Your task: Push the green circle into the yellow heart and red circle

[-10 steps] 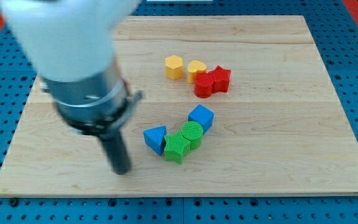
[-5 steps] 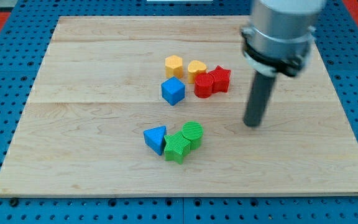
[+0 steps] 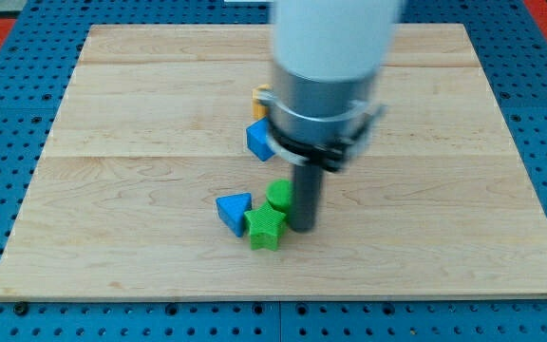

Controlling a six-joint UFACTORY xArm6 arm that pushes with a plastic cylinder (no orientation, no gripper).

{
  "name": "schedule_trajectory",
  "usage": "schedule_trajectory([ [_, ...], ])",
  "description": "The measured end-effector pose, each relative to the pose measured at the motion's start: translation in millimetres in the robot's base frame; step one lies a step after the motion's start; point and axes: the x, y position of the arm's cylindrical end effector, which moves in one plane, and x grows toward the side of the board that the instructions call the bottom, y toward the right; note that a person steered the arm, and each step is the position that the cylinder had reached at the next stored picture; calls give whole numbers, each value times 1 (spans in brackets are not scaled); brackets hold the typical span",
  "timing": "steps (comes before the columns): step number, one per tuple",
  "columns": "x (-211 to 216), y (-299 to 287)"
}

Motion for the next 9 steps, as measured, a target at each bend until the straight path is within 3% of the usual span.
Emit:
schedule_trajectory([
  [2, -119, -26],
  [5, -187, -23],
  [6, -205, -102],
  [7, -158, -149],
  [8, -116, -132],
  [9, -110, -89],
])
